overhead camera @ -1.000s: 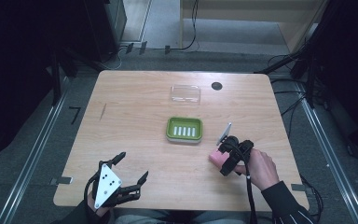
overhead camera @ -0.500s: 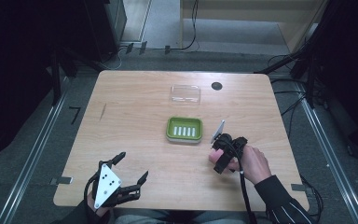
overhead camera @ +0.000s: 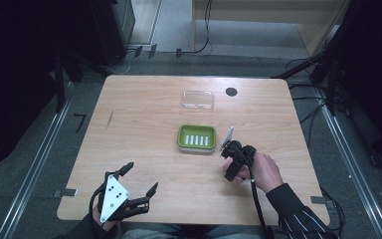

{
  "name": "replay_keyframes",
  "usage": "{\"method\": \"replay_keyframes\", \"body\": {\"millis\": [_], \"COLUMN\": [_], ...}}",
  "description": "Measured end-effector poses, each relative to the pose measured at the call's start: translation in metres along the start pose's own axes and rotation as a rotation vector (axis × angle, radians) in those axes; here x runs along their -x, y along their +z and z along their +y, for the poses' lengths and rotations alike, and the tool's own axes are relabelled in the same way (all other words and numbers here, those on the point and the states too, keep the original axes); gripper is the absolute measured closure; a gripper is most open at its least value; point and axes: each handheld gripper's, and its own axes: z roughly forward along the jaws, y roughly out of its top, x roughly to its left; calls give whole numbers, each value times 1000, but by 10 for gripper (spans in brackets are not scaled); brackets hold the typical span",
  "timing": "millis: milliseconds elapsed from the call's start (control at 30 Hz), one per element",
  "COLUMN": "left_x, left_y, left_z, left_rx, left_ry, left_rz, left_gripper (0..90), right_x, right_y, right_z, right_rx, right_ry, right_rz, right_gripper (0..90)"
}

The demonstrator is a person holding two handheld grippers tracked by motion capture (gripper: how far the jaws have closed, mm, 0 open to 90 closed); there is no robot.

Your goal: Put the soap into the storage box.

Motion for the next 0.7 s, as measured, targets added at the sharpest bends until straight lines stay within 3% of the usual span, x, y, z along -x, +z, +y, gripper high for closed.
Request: {"method": "replay_keyframes", "body": {"millis": [700], "left_x": [0], "left_y": [-1], "left_z": [0], "left_rx": [0], "left_ry": [-1], "left_rz": [4], "left_gripper": [137], "right_x": [-4], "right_y": [4], "right_z": [3], "right_rx": [-12], "right_ry": [-34], "right_rz": [-20], "right_gripper": [335]}}
